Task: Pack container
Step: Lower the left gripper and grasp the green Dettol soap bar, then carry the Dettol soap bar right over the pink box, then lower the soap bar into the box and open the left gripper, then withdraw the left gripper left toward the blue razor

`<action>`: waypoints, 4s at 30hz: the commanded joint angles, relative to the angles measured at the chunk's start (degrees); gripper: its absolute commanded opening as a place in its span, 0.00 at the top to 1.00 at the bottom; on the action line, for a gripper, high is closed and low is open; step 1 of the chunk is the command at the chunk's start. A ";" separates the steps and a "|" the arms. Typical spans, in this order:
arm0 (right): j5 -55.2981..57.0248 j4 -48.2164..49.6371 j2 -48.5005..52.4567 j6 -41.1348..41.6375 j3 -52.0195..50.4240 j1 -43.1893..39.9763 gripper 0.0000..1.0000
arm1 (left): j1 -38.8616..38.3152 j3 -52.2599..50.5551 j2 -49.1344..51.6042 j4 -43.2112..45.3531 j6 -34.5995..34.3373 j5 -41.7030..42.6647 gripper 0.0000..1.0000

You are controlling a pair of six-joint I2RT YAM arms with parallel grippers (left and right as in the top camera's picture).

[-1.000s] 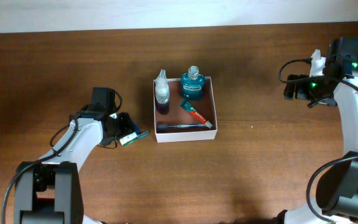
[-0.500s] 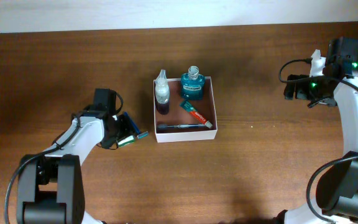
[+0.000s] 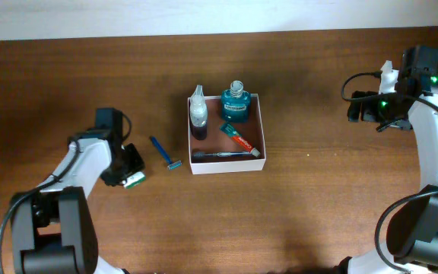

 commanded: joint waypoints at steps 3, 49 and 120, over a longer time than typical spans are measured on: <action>-0.52 0.04 -1.79 0.50 0.90 -0.26 0.01 | 0.42 9.88 -0.81 -5.60 10.21 3.93 0.91; -0.52 0.04 -1.79 0.52 0.90 -0.26 0.01 | -31.10 20.98 -5.18 0.46 4.76 11.96 0.91; -0.52 0.04 -1.79 0.52 0.90 -0.24 0.01 | -15.39 19.67 -4.46 -12.52 -6.73 -4.74 0.46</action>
